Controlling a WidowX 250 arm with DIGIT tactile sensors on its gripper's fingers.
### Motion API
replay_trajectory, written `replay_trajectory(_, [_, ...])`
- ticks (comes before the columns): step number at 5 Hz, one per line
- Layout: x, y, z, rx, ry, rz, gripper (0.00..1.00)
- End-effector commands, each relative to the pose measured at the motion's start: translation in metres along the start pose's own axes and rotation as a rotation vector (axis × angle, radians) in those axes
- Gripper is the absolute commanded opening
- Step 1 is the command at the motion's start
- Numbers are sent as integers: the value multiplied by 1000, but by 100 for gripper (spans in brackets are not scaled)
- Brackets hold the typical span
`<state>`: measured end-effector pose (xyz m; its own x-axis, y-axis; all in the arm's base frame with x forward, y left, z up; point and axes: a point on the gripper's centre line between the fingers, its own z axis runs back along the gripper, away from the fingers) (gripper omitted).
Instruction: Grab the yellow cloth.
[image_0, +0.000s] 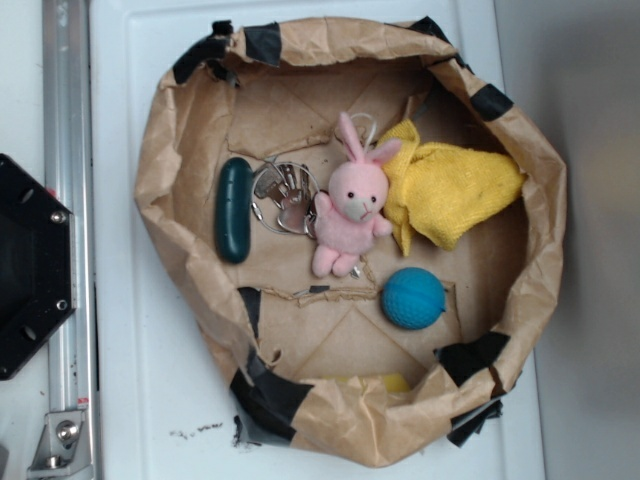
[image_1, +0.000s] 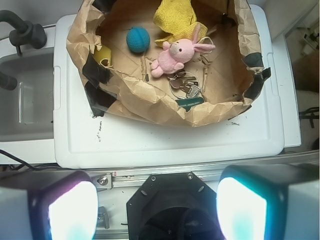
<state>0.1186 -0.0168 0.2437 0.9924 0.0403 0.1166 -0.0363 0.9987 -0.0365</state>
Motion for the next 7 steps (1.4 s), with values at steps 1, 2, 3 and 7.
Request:
replay_trajectory(1, [0, 0, 0, 0, 0, 0, 100])
replay_trajectory(2, [37, 18, -42, -70, -120, 143, 100])
replay_trajectory(3, [74, 24, -71, -43, -159, 170, 100])
replay_trajectory(7, [174, 31, -138, 106, -252, 101, 100])
